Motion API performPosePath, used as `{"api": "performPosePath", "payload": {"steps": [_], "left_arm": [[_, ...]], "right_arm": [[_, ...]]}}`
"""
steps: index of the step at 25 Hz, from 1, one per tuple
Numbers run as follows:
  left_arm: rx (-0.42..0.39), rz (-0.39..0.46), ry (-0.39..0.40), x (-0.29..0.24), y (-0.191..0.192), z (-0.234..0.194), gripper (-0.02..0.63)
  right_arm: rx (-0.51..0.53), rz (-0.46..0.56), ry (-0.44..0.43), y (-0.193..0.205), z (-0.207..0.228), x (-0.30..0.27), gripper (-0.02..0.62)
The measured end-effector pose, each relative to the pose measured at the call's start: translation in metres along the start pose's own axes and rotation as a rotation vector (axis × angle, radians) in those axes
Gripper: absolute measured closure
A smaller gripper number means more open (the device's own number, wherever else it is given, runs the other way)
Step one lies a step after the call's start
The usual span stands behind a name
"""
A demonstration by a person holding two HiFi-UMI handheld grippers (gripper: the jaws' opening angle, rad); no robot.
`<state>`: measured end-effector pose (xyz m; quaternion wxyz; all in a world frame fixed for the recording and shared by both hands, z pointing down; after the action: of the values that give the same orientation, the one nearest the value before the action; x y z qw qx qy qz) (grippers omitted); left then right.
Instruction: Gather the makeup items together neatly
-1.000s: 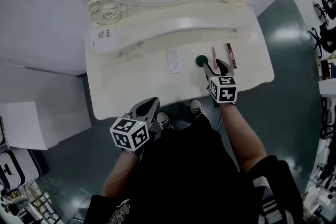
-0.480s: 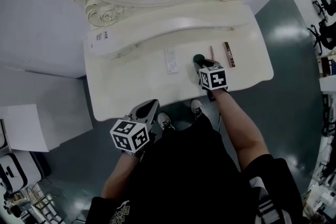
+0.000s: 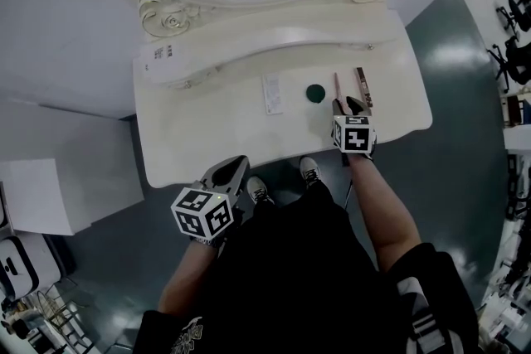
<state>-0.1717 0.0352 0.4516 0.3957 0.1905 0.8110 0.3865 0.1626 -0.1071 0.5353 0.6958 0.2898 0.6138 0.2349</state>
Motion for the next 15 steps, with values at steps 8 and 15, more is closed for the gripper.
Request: {"api": "performPosePath", "payload": {"steps": [8, 15], "left_arm": [[-0.012, -0.016, 0.015, -0.008, -0.001, 0.006, 0.598], [-0.018, -0.025, 0.020, -0.011, -0.003, 0.010, 0.598]], "right_arm": [[-0.007, -0.078, -0.031, 0.006, 0.013, -0.020, 0.475], [-0.049, -0.087, -0.026, 0.008, 0.020, -0.016, 0.517]]}}
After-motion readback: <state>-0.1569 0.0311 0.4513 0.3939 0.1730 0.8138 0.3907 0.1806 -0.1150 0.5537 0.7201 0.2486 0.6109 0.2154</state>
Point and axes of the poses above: the fingertips, and each gripper's own axes: x backward along the fingers, z to its right, y out of its underside, the point moved 9 cm from there along x, backward along the fingers, and after that the axes turned 10 degrees about -x, right-handed, at the moved point
